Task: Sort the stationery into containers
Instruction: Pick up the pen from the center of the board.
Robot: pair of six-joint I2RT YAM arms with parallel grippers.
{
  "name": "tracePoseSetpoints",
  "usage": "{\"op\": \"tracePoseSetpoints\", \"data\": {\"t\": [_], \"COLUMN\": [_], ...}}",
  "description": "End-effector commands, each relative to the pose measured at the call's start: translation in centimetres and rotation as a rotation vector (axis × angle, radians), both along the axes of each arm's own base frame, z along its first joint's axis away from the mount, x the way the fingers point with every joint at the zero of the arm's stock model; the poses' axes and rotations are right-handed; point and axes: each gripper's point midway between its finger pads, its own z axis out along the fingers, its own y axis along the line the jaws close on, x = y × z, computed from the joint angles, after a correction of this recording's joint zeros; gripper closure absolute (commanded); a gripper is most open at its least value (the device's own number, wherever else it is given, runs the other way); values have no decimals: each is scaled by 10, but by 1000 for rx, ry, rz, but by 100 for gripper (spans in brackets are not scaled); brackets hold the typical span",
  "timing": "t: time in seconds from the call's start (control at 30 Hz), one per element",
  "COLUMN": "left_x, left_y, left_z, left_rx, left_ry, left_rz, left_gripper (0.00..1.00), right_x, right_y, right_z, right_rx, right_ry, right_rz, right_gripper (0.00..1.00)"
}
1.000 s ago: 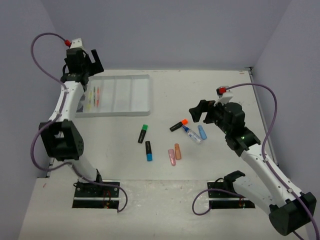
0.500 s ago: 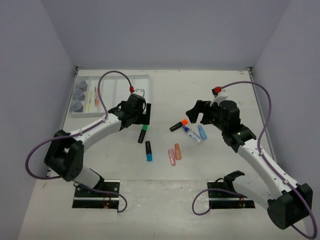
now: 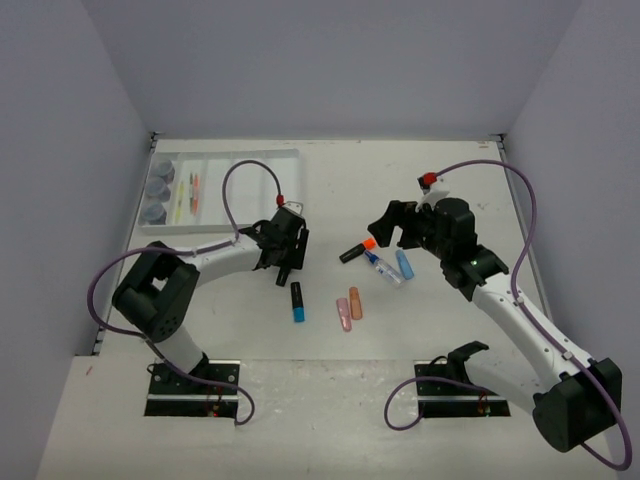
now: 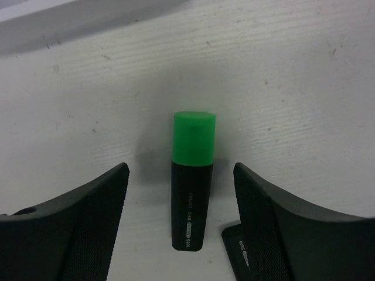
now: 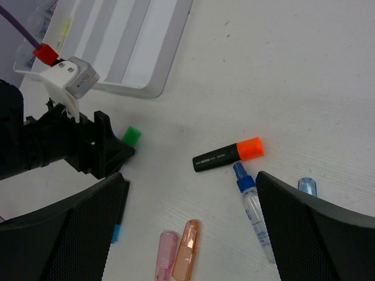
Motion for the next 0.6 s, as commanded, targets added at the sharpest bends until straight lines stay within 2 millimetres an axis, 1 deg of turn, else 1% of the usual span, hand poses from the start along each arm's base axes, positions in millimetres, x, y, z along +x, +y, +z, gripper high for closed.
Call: {"op": "tracePoseSetpoints", "data": {"t": [0.0,0.07,0.1,0.2,0.23,0.27,0.3,0.37,0.4,0.43,0.47,0.5,0.57], "left_x": [5,6,6,6,7,10,14,27,30,42,55,74,101], "left_y": [-1,1,3,8,8,6,4,0,4,10,22,37,73], "left_z": [-8,-13,-16,-16,-11,0,16,58,77,114,145,172,192], "left_rx": [6,25,38,66,68,59,42,15,21,28,50,56,82], "left_ry": [-25,-24,-19,-9,-10,-27,-54,-136,-171,-234,-290,-337,-380], "left_rz": [33,43,48,69,73,76,74,69,78,91,120,158,240], "left_gripper": [31,57,68,92,98,100,100,100,100,100,100,100,100], "right_x": [8,8,8,8,9,9,10,11,11,10,10,10,9], "right_y": [0,0,0,-2,-2,-3,-4,-4,-4,-4,-4,-4,-5], "right_z": [23,23,23,23,23,22,22,21,21,21,21,21,23], "right_rx": [13,12,11,7,4,1,-3,-8,-9,-10,-9,-10,-10], "right_ry": [-56,-57,-58,-59,-60,-60,-58,-54,-53,-51,-52,-53,-57], "right_rz": [-11,-10,-10,-17,-20,-23,-27,-30,-28,-27,-26,-26,-26], "right_gripper": [5,5,5,6,6,6,6,6,7,7,7,7,7]}}
